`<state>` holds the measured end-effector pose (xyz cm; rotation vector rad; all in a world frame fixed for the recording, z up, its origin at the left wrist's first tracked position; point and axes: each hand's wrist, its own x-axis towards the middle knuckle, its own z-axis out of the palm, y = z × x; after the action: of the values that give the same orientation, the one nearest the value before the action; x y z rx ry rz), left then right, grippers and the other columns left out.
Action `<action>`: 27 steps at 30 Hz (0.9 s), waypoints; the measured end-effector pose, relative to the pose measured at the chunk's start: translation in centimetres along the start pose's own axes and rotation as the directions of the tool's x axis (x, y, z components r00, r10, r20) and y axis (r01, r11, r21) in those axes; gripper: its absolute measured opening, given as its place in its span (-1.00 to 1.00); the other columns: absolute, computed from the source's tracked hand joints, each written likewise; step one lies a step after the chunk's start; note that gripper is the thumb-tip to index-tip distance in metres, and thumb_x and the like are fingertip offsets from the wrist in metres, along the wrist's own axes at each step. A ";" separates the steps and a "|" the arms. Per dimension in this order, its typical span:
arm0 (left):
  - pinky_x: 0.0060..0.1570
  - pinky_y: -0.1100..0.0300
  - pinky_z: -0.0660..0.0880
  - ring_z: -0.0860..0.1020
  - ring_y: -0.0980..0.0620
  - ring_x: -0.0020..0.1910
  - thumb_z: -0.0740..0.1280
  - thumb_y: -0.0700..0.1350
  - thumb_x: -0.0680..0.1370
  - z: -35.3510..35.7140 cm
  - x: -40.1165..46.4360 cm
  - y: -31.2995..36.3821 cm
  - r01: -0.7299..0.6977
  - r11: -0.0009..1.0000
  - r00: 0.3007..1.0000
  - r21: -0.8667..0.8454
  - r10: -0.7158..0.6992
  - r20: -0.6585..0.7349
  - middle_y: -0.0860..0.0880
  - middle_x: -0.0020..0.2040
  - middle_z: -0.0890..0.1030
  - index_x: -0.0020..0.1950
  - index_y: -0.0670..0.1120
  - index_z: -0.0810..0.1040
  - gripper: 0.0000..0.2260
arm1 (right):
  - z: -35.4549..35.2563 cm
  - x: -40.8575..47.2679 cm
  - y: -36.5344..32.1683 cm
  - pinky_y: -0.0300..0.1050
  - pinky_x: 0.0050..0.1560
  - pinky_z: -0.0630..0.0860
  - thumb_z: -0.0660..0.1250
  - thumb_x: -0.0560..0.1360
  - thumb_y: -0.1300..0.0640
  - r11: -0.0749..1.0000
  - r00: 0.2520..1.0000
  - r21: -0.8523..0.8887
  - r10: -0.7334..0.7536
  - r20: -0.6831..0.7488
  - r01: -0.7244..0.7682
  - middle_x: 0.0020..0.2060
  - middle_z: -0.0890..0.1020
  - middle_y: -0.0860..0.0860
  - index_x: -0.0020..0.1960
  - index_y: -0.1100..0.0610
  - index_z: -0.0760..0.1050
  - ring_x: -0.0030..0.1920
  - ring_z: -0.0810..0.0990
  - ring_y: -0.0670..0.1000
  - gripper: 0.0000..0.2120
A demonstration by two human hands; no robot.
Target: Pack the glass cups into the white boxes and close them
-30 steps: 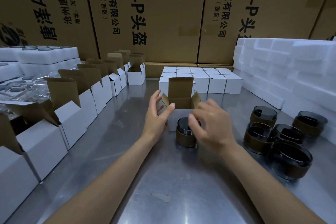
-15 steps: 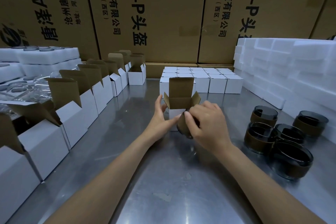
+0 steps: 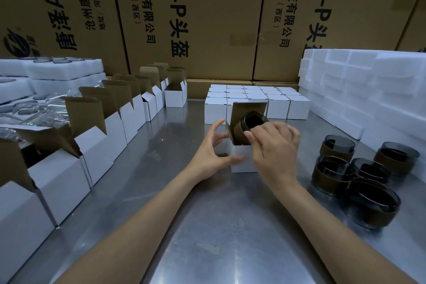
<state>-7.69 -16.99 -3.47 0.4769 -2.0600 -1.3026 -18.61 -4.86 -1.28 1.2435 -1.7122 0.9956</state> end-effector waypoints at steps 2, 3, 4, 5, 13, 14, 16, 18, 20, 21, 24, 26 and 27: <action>0.31 0.27 0.24 0.31 0.11 0.38 0.56 -0.04 0.35 0.0 0.0 0.2 -0.009 1.000 1.000 0.009 0.009 0.004 0.01 0.30 0.42 0.43 0.27 0.10 -0.17 | 0.3 -0.1 0.2 -0.01 0.11 0.18 0.22 0.54 0.05 0.998 0.998 -0.061 -0.013 0.065 0.017 -0.24 0.61 -0.01 -0.21 0.09 0.60 -0.01 0.55 0.14 -0.75; 0.32 0.26 0.24 0.31 0.09 0.39 0.55 -0.03 0.35 0.1 0.0 0.2 -0.011 1.000 1.000 0.009 0.011 0.006 0.00 0.31 0.41 0.43 0.26 0.11 -0.17 | 0.4 -0.2 0.3 0.00 0.13 0.16 0.24 0.53 0.05 0.997 0.996 -0.083 0.000 0.092 0.008 -0.22 0.61 0.00 -0.21 0.09 0.61 0.02 0.54 0.14 -0.76; 0.32 0.25 0.25 0.31 0.07 0.40 0.55 -0.03 0.35 0.0 0.0 0.2 -0.012 1.000 1.000 0.007 0.012 0.010 -0.02 0.33 0.41 0.44 0.25 0.11 -0.17 | 0.5 -0.1 0.4 0.01 0.16 0.15 0.24 0.53 0.04 0.995 0.992 -0.098 0.022 0.123 -0.010 -0.19 0.60 0.00 -0.20 0.09 0.63 0.06 0.52 0.13 -0.75; 0.31 0.24 0.26 0.32 0.05 0.41 0.55 -0.02 0.35 0.0 0.0 0.2 -0.012 1.000 1.000 0.007 0.012 0.016 -0.04 0.35 0.41 0.46 0.24 0.11 -0.17 | 0.5 0.0 0.5 0.02 0.19 0.13 0.22 0.54 0.02 0.994 0.986 -0.104 0.044 0.158 -0.028 -0.15 0.59 -0.01 -0.19 0.08 0.64 0.10 0.49 0.12 -0.72; 0.23 0.32 0.31 0.36 0.09 0.36 0.52 0.02 0.37 0.0 -0.1 0.2 -0.014 1.000 1.000 0.006 0.014 0.023 0.01 0.32 0.42 0.44 0.28 0.11 -0.20 | 0.8 -0.2 0.5 -0.03 0.31 0.10 0.00 0.57 -0.10 0.984 0.971 0.078 0.140 0.195 -0.157 0.19 0.49 -0.03 0.01 0.03 0.62 0.29 0.26 -0.03 -0.56; 0.20 0.34 0.32 0.37 0.11 0.34 0.52 0.02 0.37 0.0 -0.1 0.2 -0.014 1.000 1.000 0.011 0.014 0.023 0.03 0.30 0.41 0.44 0.30 0.11 -0.20 | 0.8 -0.1 0.5 -0.12 0.29 0.12 0.00 0.56 -0.09 0.961 0.967 0.150 0.212 0.143 -0.232 0.22 0.45 -0.01 0.09 0.05 0.57 0.30 0.25 -0.04 -0.59; 0.18 0.30 0.35 0.38 0.13 0.32 0.51 0.06 0.38 0.1 -0.1 0.3 -0.011 1.000 1.000 0.024 0.010 0.027 0.06 0.31 0.38 0.47 0.30 0.09 -0.20 | 0.8 0.0 0.9 -0.24 0.27 0.11 0.04 0.58 -0.08 0.834 0.899 0.338 0.422 0.122 -0.437 0.28 0.38 0.01 0.26 0.08 0.44 0.32 0.26 -0.06 -0.61; 0.23 0.25 0.37 0.38 0.11 0.35 0.48 0.07 0.40 0.1 -0.1 0.3 -0.032 0.999 0.999 0.043 0.031 0.032 0.05 0.39 0.36 0.49 0.27 0.09 -0.21 | 1.2 -0.3 1.4 -0.22 0.24 0.19 0.06 0.64 -0.06 0.654 0.790 0.448 0.550 0.272 -0.610 0.30 0.37 0.00 0.37 0.08 0.33 0.33 0.32 -0.05 -0.62; 0.28 0.20 0.38 0.38 0.07 0.38 0.46 0.06 0.44 0.3 -0.1 0.4 -0.061 0.996 0.997 0.070 0.058 0.043 0.01 0.44 0.35 0.50 0.27 0.11 -0.26 | 1.4 -0.8 1.5 -0.18 0.18 0.28 0.07 0.65 -0.02 0.598 0.751 0.455 0.533 0.389 -0.660 0.24 0.45 -0.04 0.38 0.07 0.32 0.27 0.41 -0.04 -0.65; 0.28 0.20 0.38 0.38 0.07 0.38 0.45 0.06 0.46 0.3 -0.2 0.5 -0.071 0.994 0.997 0.085 0.067 0.048 0.00 0.45 0.34 0.48 0.30 0.14 -0.30 | 1.5 -0.9 1.5 -0.17 0.15 0.30 0.08 0.65 -0.01 0.605 0.759 0.457 0.513 0.402 -0.652 0.19 0.48 -0.07 0.36 0.05 0.35 0.23 0.44 -0.06 -0.67; 0.26 0.21 0.42 0.38 0.06 0.37 0.43 0.02 0.50 0.4 -0.2 0.5 -0.104 0.987 0.993 0.122 0.097 0.063 0.06 0.45 0.34 0.44 0.28 0.25 -0.41 | 1.6 -0.9 1.3 -0.16 0.13 0.33 0.10 0.64 -0.01 0.638 0.785 0.457 0.482 0.389 -0.619 0.13 0.50 -0.14 0.31 0.00 0.39 0.14 0.45 -0.14 -0.72; 0.29 0.08 0.45 0.42 0.01 0.34 0.43 0.00 0.50 0.4 -0.3 0.5 -0.086 0.990 0.995 0.110 0.079 0.064 0.04 0.40 0.38 0.42 0.20 0.33 -0.47 | 1.6 -1.0 1.3 -0.17 0.10 0.33 0.09 0.64 -0.04 0.651 0.789 0.449 0.469 0.397 -0.612 0.13 0.51 -0.14 0.28 -0.01 0.42 0.12 0.44 -0.16 -0.72; 0.29 0.04 0.45 0.44 0.00 0.32 0.43 0.01 0.49 0.4 -0.3 0.5 -0.076 0.992 0.995 0.105 0.070 0.064 0.03 0.37 0.39 0.41 0.17 0.36 -0.49 | 1.6 -1.0 1.4 -0.17 0.08 0.32 0.08 0.63 -0.06 0.655 0.791 0.448 0.462 0.401 -0.609 0.12 0.52 -0.13 0.25 -0.02 0.45 0.11 0.44 -0.16 -0.72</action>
<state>-7.68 -16.33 -3.24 0.4095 -2.1849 -1.1814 -19.93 -5.67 -3.00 1.2617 -2.1507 1.8844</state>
